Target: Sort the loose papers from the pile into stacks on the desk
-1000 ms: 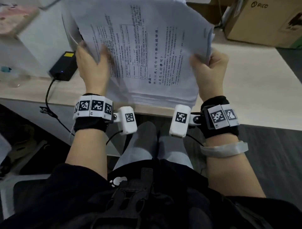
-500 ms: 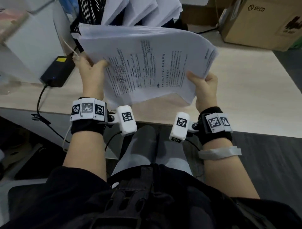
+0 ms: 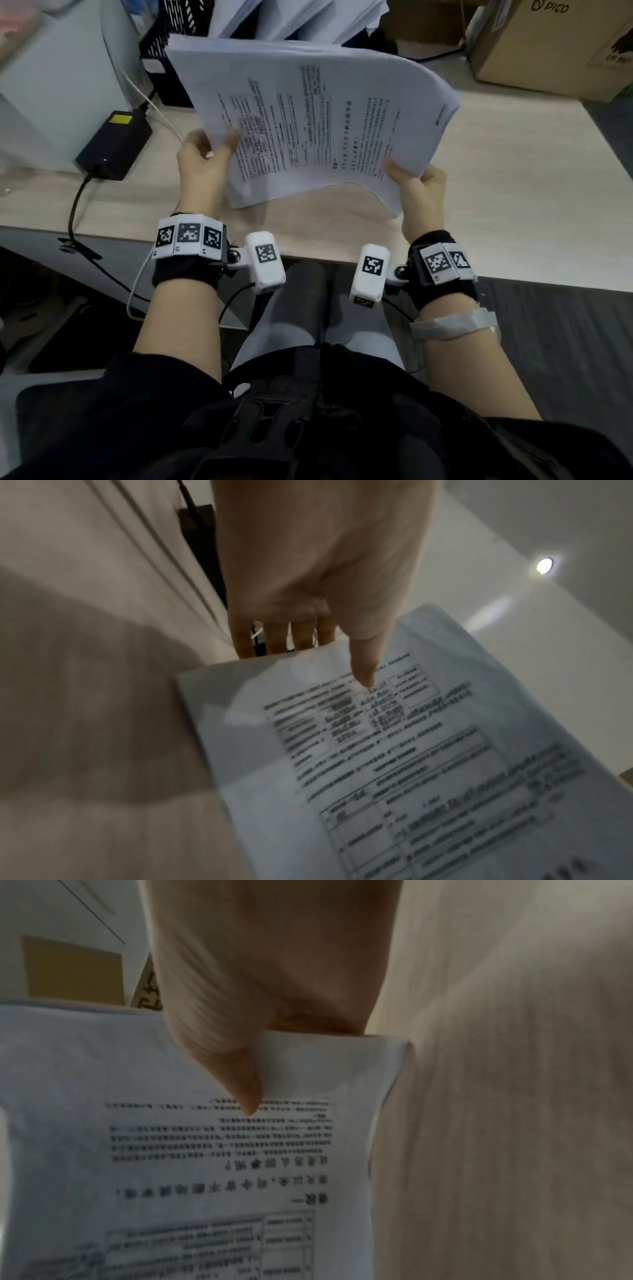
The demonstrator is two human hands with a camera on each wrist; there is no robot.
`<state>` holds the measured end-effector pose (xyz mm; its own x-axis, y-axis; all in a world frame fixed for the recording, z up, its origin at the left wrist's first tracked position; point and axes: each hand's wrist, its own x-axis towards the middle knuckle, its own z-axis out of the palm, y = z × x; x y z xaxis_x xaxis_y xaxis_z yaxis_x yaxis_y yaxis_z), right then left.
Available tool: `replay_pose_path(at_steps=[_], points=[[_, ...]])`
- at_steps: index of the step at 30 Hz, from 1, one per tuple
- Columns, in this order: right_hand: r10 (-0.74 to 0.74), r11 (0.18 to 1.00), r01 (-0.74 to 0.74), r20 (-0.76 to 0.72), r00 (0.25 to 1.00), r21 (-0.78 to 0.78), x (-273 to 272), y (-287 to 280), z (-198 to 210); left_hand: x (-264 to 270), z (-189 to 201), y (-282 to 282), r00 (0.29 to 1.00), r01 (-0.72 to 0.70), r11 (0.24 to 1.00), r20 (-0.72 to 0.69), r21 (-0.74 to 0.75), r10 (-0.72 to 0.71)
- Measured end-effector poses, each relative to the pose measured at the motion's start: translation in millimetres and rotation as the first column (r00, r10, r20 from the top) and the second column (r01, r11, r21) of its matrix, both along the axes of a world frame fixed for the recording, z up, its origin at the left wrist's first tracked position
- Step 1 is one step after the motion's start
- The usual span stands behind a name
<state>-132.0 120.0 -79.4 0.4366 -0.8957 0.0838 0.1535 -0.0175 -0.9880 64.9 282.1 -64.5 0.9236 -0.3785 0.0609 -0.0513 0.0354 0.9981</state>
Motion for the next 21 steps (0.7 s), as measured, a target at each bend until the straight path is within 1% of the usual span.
replay_pose_path(at_steps=[1,3,6,9,11,13,16,18,21], points=[[0.003,1.0,-0.003,-0.013,1.0,0.009,1.5,3.1,-2.5,-0.7,-7.0,-0.3,1.0,0.006,0.999,-0.021,0.036,-0.006],[-0.012,1.0,0.012,0.0,1.0,0.019,6.2,6.4,-3.8,-3.1,-11.4,-1.6,1.0,0.0,0.999,0.002,0.049,0.0],[-0.109,0.994,0.107,0.067,0.992,0.04,11.1,5.3,4.8,-0.7,-0.3,-1.3,0.995,-0.012,1.0,0.097,-0.005,0.013],[-0.15,0.988,0.143,0.119,0.981,0.065,11.8,2.5,10.1,1.3,4.6,0.5,0.993,-0.007,0.997,0.113,-0.078,0.016],[-0.146,0.986,0.138,0.09,0.985,0.094,11.9,4.3,7.6,-2.7,0.0,1.5,0.998,-0.005,0.997,0.063,-0.071,0.009],[-0.117,0.988,0.112,0.039,0.992,0.109,12.6,8.2,1.4,-7.2,-8.5,1.3,0.999,0.015,0.999,-0.037,-0.04,-0.016],[-0.093,0.99,0.092,0.001,0.996,0.111,14.5,13.2,-4.7,-10.8,-16.8,-1.0,0.987,0.033,0.997,-0.161,0.068,-0.022],[-0.104,0.991,0.103,0.005,0.995,0.086,15.9,14.6,-2.6,-10.1,-17.4,-1.7,0.987,0.039,0.992,-0.159,0.118,-0.02],[-0.148,0.986,0.148,0.006,0.989,0.072,18.7,11.3,0.9,-7.4,-8.3,-1.4,0.996,0.034,0.998,-0.083,0.057,-0.03]])
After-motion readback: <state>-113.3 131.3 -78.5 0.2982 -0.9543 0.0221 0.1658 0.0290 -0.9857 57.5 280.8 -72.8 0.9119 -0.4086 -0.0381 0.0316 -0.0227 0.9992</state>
